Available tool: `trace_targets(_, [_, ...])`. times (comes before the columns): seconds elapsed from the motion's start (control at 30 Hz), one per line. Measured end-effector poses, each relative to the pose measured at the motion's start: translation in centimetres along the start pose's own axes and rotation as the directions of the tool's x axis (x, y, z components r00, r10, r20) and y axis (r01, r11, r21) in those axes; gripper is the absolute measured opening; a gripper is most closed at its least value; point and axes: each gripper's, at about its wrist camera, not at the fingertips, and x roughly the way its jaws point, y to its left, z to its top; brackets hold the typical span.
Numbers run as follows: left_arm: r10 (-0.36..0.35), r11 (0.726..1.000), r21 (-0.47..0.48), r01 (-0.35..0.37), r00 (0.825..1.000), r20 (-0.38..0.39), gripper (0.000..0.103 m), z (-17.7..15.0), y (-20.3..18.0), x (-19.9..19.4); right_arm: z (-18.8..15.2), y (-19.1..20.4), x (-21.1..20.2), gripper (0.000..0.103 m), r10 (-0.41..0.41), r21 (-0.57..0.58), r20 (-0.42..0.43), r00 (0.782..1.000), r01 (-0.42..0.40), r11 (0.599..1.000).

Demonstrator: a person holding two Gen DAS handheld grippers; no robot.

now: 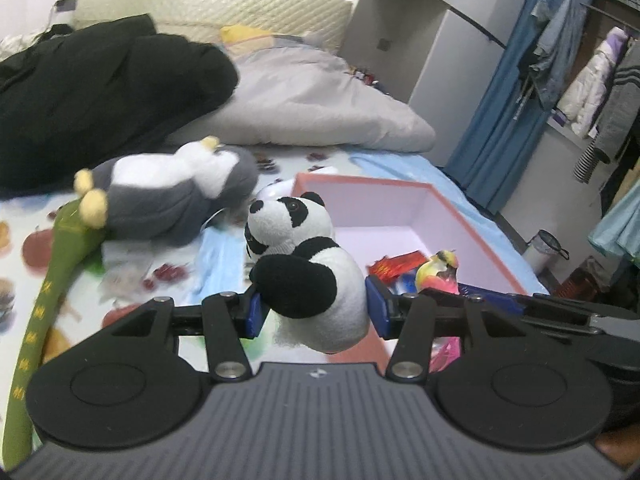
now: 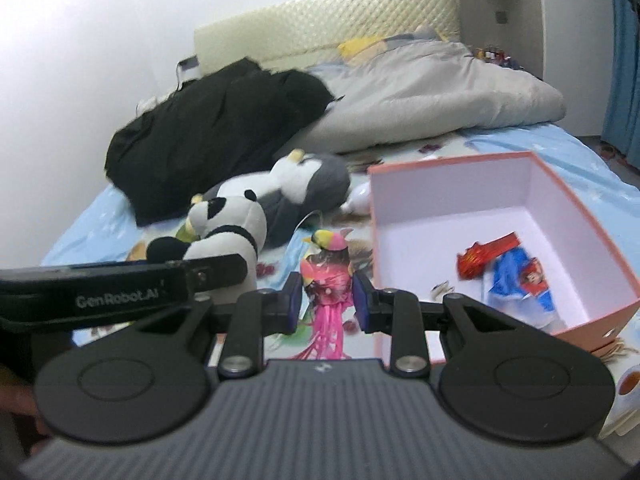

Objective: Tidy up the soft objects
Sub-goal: 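Lift the panda plush with the left gripper while the right carries the pink toy toward the box, then lower the panda plush and pink toy into the pink box and open both grippers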

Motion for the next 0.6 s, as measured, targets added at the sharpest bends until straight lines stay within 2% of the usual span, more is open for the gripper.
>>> trace_targets(0.3, [-0.063,0.997,0.051,0.064,0.998,-0.019,0.056,3.7,-5.0,3.6,2.9,-5.2,-0.3,0.031,-0.072,0.05,0.023,0.997,0.071,0.996])
trace_targets(0.6, [-0.106,0.991,0.065,0.114,0.987,-0.12,0.056,5.3,-8.2,11.9,3.5,-11.8,3.1,0.031,-0.152,0.125,-0.06,0.987,0.159,0.979])
